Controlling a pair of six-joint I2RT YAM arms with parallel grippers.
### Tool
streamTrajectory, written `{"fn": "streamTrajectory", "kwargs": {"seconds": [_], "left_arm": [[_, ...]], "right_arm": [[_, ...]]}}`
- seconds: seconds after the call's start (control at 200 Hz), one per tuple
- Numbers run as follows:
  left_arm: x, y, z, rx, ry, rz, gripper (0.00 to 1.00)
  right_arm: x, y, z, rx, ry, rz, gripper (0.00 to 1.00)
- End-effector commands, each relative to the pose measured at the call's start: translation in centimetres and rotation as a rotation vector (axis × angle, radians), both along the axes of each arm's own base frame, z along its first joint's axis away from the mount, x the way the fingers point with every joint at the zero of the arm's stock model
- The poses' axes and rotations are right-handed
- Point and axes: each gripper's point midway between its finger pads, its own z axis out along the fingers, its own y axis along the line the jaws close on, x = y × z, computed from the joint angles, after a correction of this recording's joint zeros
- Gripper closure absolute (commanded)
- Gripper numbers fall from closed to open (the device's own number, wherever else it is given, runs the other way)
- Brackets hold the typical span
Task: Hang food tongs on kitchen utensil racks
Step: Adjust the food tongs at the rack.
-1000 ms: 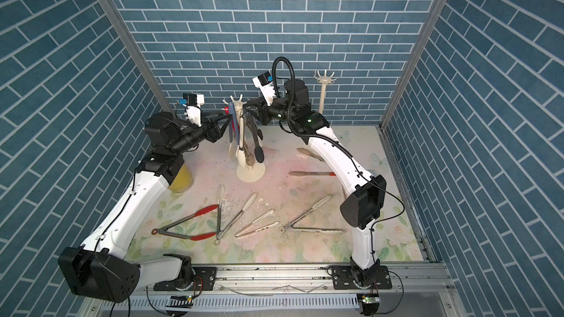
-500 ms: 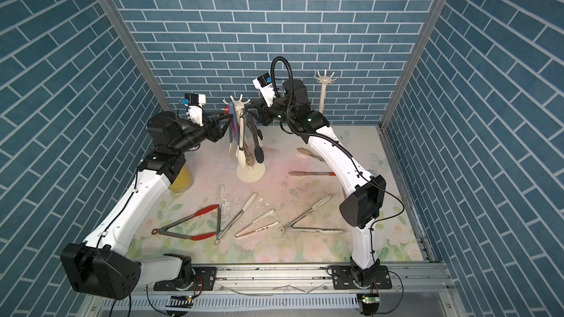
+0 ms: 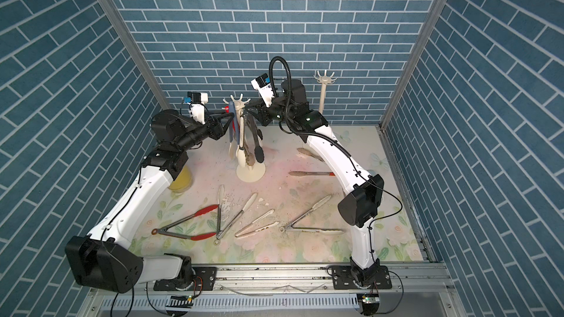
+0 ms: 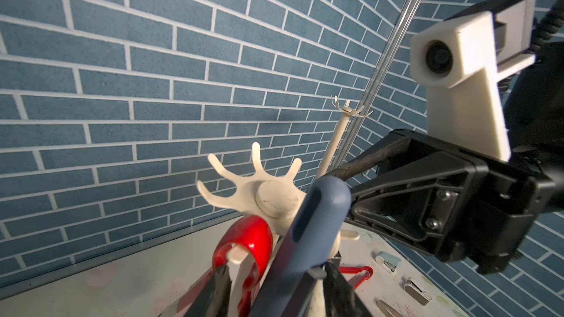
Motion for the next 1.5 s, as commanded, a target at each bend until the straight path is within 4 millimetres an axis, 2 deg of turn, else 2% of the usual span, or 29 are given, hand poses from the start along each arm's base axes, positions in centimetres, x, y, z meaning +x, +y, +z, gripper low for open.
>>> {"fn": "streamTrajectory", "kwargs": {"seconds": [0.0,0.39,0.79,1.245,1.38,1.495], "left_arm": [[0.5,0.2,1.5,-0.002,-0.027,0.027,0.51],[1.8,1.0,0.5,0.051,-0.007,0.087,0.55],[2.4,2.8,0.8,0.053,-0.021,0.125,0.56],[2.8,5.3,1.3,0.039,-0.038,0.168,0.57],[2.7,6.1,1.6,0.037,-0.042,0.184,0.57],[2.2,6.1,1.9,0.032,-0.053,0.171,0.56]], "right_arm": [[-0.7,0.5,0.7,0.008,-0.025,0.042,0.80],[-2.7,1.9,1.1,-0.005,-0.036,0.111,0.82],[-3.4,3.4,0.6,-0.023,-0.024,0.151,0.82],[-5.5,5.0,0.9,-0.036,-0.035,0.207,0.82],[-5.9,4.8,1.5,-0.029,-0.018,0.207,0.81],[-6.2,3.6,2.2,-0.043,-0.012,0.175,0.73]]}}
